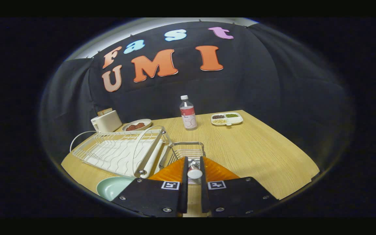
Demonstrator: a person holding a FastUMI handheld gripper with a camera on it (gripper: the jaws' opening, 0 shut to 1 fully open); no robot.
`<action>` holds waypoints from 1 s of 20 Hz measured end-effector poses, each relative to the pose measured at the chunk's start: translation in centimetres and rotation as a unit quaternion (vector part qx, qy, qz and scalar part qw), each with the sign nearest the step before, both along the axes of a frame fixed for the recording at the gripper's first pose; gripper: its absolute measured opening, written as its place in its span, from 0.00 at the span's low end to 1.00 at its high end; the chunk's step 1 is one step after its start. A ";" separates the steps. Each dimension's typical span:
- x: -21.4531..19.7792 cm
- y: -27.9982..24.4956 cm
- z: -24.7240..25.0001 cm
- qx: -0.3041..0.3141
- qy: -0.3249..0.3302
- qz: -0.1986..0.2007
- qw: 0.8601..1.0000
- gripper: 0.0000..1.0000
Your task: Take the plate from the dish rack, then take the spoon from the basket and place it into the plate.
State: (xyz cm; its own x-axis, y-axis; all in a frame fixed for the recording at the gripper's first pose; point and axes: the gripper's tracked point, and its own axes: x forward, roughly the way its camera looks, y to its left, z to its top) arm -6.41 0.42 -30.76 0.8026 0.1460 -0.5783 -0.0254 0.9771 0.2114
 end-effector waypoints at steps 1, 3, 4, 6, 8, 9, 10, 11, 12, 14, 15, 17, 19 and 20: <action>0.1 -0.1 0.3 0.002 0.000 -0.001 1.000 0.16; 0.6 -0.1 1.5 0.001 -0.007 0.005 1.000 0.14; 0.7 0.1 2.2 0.000 -0.009 0.009 1.000 0.14; 0.9 0.2 3.6 0.000 -0.015 0.016 1.000 0.12; 1.2 0.1 5.2 -0.006 -0.023 0.022 0.999 0.12; 1.4 0.0 6.1 -0.010 -0.027 0.024 0.999 0.12; 1.4 0.0 7.1 -0.012 -0.032 0.029 0.999 0.12; 1.4 0.0 7.9 -0.014 -0.036 0.032 0.999 0.12; 1.3 0.2 8.8 -0.013 -0.039 0.040 0.998 0.12; 0.9 0.5 10.5 -0.015 -0.049 0.053 0.997 0.12; 0.8 0.6 11.4 -0.016 -0.054 0.057 0.997 0.12; 0.1 1.0 12.7 -0.010 -0.057 0.068 0.996 0.12; -0.9 1.4 13.6 -0.003 -0.056 0.079 0.995 0.12; -1.4 1.6 13.9 0.003 -0.053 0.086 0.995 0.12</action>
State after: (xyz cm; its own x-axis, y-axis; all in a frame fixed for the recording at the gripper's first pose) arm -7.84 2.03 -16.86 0.8221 0.2901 -0.4898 -0.2147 0.9549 0.2051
